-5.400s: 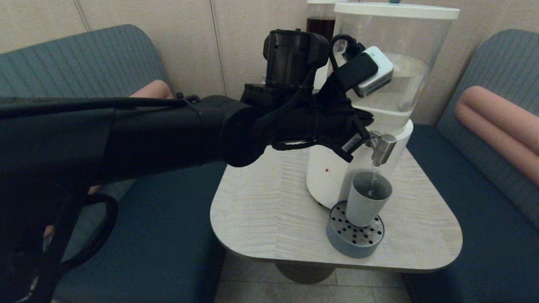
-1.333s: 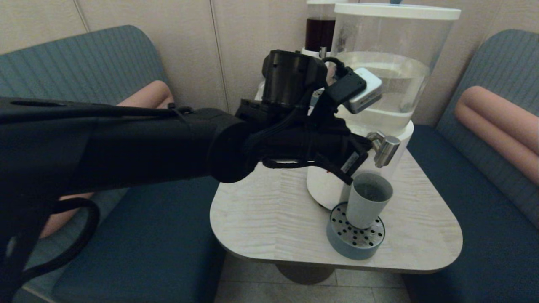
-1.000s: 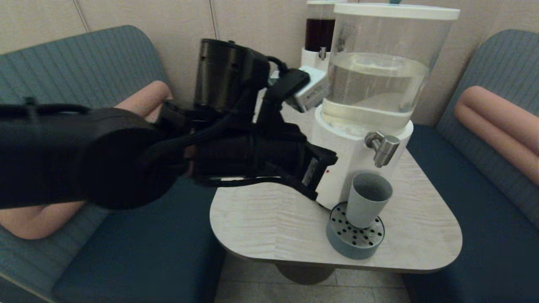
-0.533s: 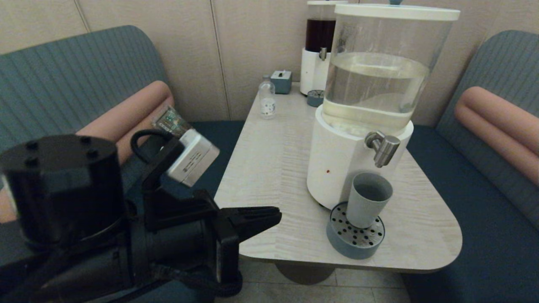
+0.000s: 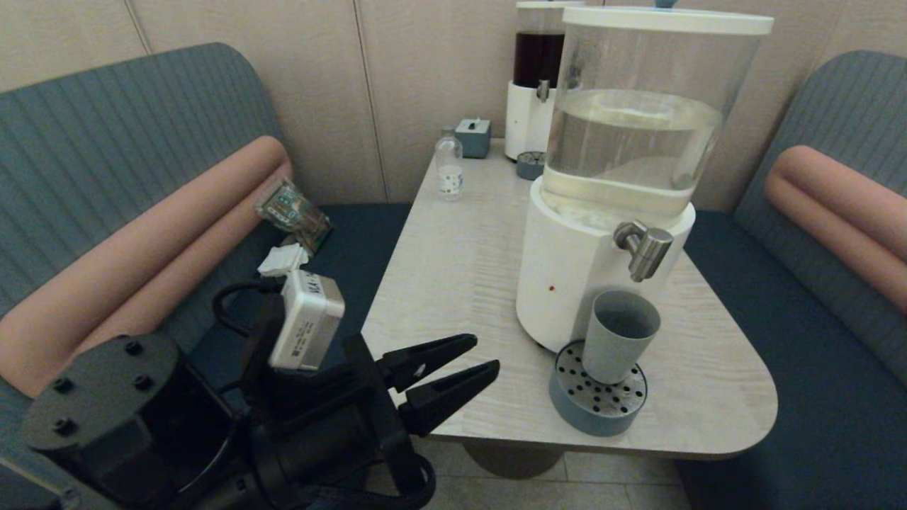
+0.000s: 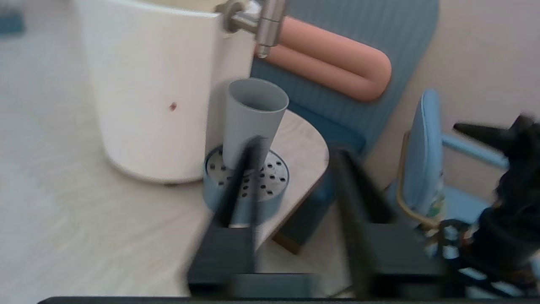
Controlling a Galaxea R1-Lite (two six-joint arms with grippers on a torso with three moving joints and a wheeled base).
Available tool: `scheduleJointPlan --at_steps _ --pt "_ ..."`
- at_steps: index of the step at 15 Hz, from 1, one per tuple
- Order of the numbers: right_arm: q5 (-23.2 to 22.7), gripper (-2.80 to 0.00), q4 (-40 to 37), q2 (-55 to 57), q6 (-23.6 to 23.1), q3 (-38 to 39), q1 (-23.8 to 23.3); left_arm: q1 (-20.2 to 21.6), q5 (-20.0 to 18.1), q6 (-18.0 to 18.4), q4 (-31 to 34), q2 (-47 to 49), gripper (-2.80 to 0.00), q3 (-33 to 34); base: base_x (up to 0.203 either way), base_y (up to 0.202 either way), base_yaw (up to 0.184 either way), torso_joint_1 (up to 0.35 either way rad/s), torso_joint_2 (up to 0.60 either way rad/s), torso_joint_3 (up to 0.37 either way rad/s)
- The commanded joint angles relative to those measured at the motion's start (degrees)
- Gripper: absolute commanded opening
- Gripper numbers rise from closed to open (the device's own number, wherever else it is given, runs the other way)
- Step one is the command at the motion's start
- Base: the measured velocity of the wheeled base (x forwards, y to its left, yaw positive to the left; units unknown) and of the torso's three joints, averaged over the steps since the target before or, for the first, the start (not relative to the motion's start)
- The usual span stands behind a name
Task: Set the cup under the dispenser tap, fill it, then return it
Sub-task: Place the cup next to the water dispenser
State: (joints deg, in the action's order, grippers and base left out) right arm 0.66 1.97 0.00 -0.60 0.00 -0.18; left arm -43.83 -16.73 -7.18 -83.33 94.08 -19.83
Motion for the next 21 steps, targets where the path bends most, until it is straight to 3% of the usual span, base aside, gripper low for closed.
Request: scheduleJointPlan --at_steps 1,7,15,21 --pt "0.0 -2.80 0.0 0.1 0.0 0.8 0.0 -0.3 -3.2 3.0 -4.1 8.4 0.00 -0.9 0.000 0.000 0.000 0.000 0.00 0.000" --pt "0.0 -2.80 0.0 0.1 0.0 0.8 0.0 -0.6 -10.3 6.9 -4.3 17.7 0.00 -7.9 0.000 0.000 0.000 0.000 0.00 0.000" --pt "0.0 -2.80 0.0 0.1 0.0 0.8 0.0 -0.2 -10.3 7.6 -4.3 25.5 0.00 -17.7 0.000 0.000 0.000 0.000 0.00 0.000" --pt "0.0 -2.80 0.0 0.1 0.0 0.8 0.0 -0.1 -10.2 7.4 -4.3 26.1 0.00 -18.6 0.000 0.000 0.000 0.000 0.00 0.000"
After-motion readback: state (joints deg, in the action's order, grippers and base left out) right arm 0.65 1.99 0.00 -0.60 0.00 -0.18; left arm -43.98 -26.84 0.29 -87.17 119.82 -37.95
